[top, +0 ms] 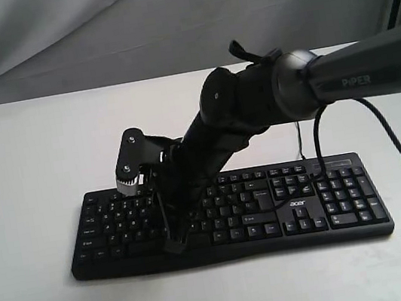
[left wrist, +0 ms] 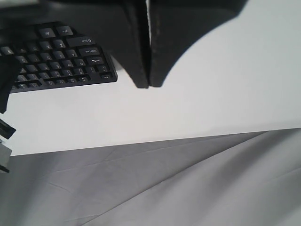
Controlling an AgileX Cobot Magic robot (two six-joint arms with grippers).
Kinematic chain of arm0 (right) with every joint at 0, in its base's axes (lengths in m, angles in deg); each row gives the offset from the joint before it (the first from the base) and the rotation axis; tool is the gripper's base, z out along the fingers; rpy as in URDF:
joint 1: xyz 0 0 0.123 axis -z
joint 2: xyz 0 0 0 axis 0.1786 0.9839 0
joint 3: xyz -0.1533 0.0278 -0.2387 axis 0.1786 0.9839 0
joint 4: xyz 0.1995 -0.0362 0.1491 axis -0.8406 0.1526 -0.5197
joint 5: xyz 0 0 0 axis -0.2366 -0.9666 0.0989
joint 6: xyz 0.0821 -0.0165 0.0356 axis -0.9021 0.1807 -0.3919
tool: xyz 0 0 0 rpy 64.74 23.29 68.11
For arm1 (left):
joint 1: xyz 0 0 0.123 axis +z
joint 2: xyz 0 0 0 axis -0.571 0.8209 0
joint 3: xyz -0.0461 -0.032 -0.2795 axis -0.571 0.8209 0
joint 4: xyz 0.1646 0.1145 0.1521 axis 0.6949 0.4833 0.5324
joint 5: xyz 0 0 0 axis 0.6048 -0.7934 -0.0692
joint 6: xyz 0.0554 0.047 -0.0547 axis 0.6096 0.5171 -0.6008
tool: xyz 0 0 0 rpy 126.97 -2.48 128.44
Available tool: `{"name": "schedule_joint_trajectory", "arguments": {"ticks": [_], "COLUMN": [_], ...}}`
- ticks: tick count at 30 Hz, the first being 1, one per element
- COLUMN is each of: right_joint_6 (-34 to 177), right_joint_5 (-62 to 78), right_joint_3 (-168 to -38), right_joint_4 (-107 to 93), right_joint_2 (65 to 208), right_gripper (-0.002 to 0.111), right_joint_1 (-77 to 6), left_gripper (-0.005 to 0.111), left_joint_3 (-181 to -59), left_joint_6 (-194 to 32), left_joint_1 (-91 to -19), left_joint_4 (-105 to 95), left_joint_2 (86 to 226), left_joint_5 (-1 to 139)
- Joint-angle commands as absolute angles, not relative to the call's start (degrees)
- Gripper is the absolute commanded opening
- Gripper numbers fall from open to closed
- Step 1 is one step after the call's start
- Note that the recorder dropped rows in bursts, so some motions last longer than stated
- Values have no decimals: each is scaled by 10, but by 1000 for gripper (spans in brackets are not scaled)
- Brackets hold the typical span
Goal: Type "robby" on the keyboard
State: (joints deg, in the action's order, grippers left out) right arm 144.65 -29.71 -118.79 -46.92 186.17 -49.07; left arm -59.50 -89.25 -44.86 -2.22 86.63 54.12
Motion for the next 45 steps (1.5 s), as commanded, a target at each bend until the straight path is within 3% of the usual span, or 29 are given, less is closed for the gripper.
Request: {"name": "schedule_joint_trajectory", "arguments": {"ticks": [1,45], "right_joint_6": [1452,1452], "right_joint_5": [-294,-298], "right_joint_3": [-1191,-1191], "right_joint_4": [-467,-459], "right_joint_2": [1862,1856], "right_gripper": [0,0], "right_joint_1": [-491,-491], "left_gripper": [0,0], "left_joint_3": [-593,-593], "left_joint_6": [-894,-894], "left_joint_1": [-452,-452], "left_joint_4": [-19,-19], "left_joint_2": [864,864], "left_joint_5": [545,545]}}
